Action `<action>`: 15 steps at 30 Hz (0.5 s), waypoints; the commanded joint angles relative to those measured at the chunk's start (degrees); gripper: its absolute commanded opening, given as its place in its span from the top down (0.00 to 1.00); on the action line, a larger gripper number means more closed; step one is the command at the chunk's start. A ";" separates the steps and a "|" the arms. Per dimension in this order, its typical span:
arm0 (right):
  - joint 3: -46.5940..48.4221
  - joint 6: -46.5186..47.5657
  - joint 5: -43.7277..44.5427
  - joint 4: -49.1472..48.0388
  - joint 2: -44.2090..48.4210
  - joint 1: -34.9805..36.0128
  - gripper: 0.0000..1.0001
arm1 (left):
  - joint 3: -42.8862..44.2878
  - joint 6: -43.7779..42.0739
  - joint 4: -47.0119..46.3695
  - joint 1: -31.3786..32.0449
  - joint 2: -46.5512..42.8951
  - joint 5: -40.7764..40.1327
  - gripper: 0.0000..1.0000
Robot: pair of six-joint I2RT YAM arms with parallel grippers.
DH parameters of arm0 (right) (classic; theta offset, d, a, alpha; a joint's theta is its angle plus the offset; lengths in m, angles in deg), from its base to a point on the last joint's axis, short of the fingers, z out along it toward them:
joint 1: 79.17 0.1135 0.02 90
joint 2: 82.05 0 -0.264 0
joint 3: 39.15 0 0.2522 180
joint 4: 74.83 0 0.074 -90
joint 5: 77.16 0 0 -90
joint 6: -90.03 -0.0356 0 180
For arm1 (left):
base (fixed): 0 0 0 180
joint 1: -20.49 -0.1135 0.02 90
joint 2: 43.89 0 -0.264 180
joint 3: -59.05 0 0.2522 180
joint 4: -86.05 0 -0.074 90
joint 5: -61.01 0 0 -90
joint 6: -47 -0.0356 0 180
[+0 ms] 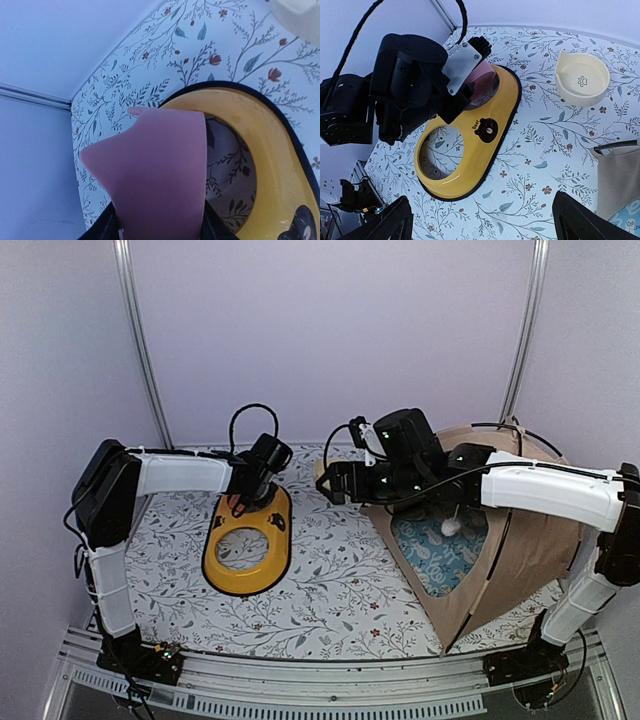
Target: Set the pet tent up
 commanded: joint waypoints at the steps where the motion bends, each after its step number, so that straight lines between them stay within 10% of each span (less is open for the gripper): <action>1: -0.23 -0.41 -1.42 -1.67 -0.71 0.38 0.01 | -0.59 -0.15 1.20 -0.56 -2.52 -6.93 0.90; 15: -0.10 -0.23 -0.85 -0.93 -0.59 0.47 0.01 | 4.56 4.45 5.53 2.27 -5.82 13.32 0.28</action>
